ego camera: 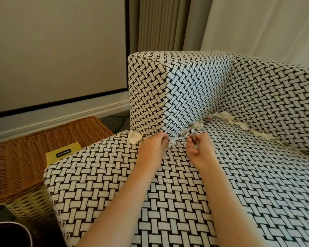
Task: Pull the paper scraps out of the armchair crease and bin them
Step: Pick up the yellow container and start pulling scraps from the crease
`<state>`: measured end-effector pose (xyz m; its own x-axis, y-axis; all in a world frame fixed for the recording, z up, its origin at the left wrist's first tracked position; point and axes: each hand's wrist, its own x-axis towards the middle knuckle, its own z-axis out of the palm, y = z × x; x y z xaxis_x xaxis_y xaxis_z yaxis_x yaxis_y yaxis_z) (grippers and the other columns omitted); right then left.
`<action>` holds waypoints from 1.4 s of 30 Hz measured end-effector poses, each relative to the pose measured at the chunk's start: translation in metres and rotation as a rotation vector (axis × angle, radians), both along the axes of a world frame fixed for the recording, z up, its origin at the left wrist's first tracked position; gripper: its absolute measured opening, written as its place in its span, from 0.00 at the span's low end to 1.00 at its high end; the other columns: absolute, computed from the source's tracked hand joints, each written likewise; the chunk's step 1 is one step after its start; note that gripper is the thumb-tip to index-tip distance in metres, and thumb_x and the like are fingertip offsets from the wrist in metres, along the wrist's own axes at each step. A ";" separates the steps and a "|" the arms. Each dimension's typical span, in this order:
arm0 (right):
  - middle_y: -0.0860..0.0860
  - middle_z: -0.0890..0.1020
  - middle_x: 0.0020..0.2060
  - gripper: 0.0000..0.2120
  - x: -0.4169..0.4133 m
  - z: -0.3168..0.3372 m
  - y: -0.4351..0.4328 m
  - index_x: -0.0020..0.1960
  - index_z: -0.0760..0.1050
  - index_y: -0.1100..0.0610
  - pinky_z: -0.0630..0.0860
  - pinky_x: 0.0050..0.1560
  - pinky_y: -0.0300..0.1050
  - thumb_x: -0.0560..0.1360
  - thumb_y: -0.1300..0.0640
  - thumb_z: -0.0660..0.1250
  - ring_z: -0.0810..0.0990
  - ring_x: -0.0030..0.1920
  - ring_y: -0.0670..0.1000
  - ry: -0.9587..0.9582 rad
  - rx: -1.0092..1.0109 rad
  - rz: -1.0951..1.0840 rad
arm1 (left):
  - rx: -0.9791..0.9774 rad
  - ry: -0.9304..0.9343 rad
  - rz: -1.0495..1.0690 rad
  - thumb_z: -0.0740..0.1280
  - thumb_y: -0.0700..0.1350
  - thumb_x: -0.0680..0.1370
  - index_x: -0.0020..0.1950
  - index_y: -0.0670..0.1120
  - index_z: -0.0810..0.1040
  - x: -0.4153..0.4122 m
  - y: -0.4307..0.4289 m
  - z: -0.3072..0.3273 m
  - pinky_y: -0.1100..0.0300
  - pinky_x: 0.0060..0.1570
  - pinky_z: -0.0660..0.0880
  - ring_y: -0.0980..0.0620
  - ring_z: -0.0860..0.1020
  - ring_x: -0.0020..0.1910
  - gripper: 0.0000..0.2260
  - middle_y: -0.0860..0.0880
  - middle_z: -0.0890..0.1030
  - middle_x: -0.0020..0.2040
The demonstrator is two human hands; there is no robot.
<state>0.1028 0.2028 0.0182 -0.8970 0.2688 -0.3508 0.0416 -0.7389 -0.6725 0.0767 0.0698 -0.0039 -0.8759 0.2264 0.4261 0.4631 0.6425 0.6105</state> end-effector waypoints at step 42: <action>0.45 0.64 0.16 0.11 -0.096 -0.003 -0.224 0.46 0.71 0.57 0.53 0.13 0.32 0.81 0.60 0.52 0.58 0.14 0.41 -0.055 0.210 0.618 | 0.019 -0.602 0.540 0.61 0.34 0.73 0.64 0.51 0.71 -0.071 -0.218 -0.020 0.48 0.65 0.67 0.42 0.67 0.66 0.21 0.44 0.69 0.67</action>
